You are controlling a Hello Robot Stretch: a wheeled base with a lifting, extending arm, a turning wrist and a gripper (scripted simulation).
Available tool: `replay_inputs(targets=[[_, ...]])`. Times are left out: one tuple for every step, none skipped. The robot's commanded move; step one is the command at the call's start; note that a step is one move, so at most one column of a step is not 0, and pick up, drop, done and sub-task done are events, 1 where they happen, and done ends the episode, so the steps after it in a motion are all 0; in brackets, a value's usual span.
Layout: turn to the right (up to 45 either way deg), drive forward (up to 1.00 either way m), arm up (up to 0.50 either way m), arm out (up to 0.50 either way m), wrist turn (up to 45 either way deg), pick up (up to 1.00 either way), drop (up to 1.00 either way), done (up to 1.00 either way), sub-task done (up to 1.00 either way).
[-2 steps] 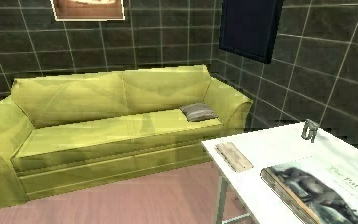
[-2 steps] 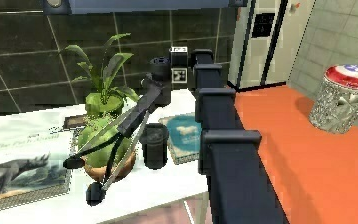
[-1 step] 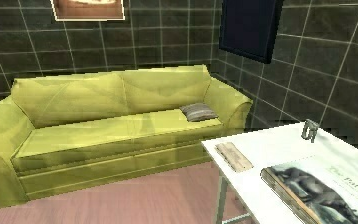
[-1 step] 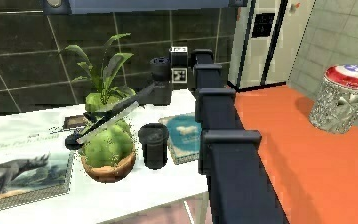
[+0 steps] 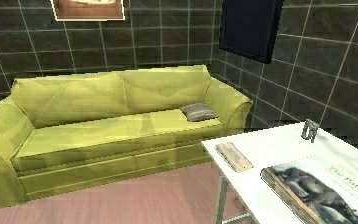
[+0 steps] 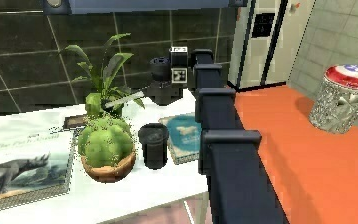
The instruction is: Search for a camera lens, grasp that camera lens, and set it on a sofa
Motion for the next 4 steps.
replay_inputs(targets=[[0.0,0.00,0.00,0.00,24.0,0.00,0.00,0.00,0.00],[0.0,0.00,-0.22,0.00,0.0,0.00,0.00,0.00,0.00],[0.0,0.00,0.00,0.00,0.0,1.00,0.00,0.00,0.00],[0.0,0.00,0.10,0.00,0.0,0.00,0.00,0.00,0.00]])
